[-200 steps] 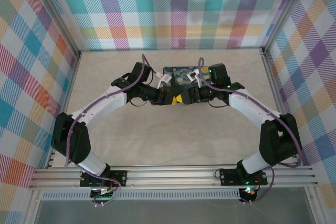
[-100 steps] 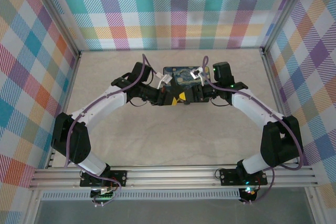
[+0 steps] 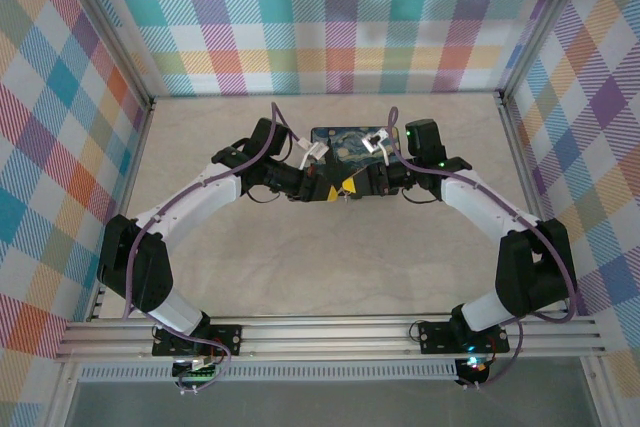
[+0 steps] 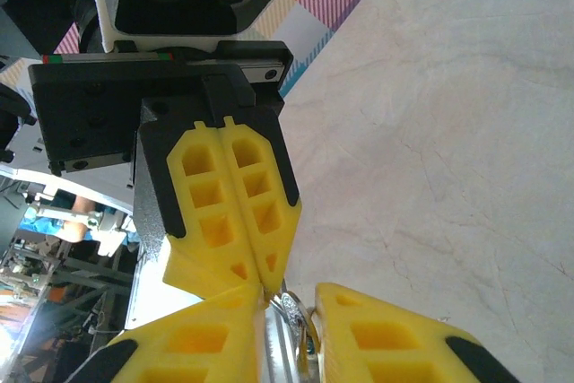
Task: Unlock the padlock with the key
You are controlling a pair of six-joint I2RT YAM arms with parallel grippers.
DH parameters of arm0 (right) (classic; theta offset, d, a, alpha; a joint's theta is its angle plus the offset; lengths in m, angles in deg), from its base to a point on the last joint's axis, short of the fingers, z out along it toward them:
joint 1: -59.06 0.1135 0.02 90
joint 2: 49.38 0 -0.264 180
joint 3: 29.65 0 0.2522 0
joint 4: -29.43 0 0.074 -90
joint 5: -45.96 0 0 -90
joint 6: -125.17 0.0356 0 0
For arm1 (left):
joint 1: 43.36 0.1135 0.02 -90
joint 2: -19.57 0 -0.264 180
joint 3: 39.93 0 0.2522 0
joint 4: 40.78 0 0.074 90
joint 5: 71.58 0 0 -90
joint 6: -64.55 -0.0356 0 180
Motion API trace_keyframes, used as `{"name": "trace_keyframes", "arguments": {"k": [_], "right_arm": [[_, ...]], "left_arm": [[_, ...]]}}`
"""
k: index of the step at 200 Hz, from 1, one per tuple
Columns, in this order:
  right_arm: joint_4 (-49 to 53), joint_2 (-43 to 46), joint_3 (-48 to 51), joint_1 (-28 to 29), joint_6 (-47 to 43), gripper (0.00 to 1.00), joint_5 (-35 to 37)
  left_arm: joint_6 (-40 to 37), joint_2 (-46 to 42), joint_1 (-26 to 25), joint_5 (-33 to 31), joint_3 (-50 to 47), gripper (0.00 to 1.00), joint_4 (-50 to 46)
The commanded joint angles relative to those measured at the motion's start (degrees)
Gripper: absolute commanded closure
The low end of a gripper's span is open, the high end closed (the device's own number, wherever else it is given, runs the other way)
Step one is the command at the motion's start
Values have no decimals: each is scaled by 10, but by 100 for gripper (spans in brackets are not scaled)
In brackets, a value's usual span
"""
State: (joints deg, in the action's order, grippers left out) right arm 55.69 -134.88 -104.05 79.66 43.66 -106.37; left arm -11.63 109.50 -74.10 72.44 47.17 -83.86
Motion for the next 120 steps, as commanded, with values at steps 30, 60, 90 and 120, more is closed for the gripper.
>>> {"name": "trace_keyframes", "arguments": {"k": [30,60,90,120], "right_arm": [[-6,-1,11,2,-12,87,-48],[-41,9,34,2,13,92,-42],[-129,15,74,1,107,95,8],[-293,21,138,1,272,96,69]], "left_arm": [[-10,2,-5,8,20,100,0],[-5,3,-2,-5,20,98,3],[35,-2,10,-15,0,61,58],[81,-13,11,-24,-25,53,126]]}}
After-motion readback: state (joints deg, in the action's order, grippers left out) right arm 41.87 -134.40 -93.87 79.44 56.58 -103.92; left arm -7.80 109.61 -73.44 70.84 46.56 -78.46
